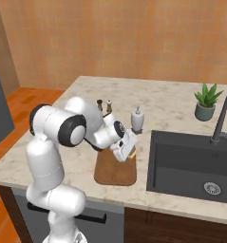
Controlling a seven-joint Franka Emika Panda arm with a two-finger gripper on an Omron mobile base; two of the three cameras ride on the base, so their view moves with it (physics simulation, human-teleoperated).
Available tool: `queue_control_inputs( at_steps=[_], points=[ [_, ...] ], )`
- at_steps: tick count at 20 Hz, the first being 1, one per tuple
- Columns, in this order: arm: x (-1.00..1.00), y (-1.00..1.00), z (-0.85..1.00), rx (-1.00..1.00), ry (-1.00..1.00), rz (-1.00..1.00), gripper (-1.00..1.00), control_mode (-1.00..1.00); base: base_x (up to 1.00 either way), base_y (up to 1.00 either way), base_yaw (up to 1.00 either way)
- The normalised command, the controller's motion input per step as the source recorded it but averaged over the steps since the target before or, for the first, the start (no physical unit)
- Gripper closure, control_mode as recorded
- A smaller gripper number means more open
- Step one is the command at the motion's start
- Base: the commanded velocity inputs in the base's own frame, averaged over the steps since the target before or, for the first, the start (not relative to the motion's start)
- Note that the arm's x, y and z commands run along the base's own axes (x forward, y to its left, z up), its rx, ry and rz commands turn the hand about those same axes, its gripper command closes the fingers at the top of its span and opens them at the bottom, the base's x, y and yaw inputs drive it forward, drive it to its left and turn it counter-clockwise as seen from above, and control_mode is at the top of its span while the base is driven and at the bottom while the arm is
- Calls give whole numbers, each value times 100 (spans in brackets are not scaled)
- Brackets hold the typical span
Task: Pick up the sponge from the counter and clean the cutting board by briefly scrubbing or pressing down on the cutting board. Once finished, release the sponge.
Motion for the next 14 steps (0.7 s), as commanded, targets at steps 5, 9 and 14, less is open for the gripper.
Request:
queue_control_inputs(
  at_steps=[5, 9, 14],
  points=[
    [-100, -46, -24, -29, 56, -16, 100, -100, 0, 0, 0],
    [-92, -72, 0, -29, 82, -8, 100, -100, 0, 0, 0],
    [-70, -48, 1, -21, 96, -10, 100, -100, 0, 0, 0]
  ],
)
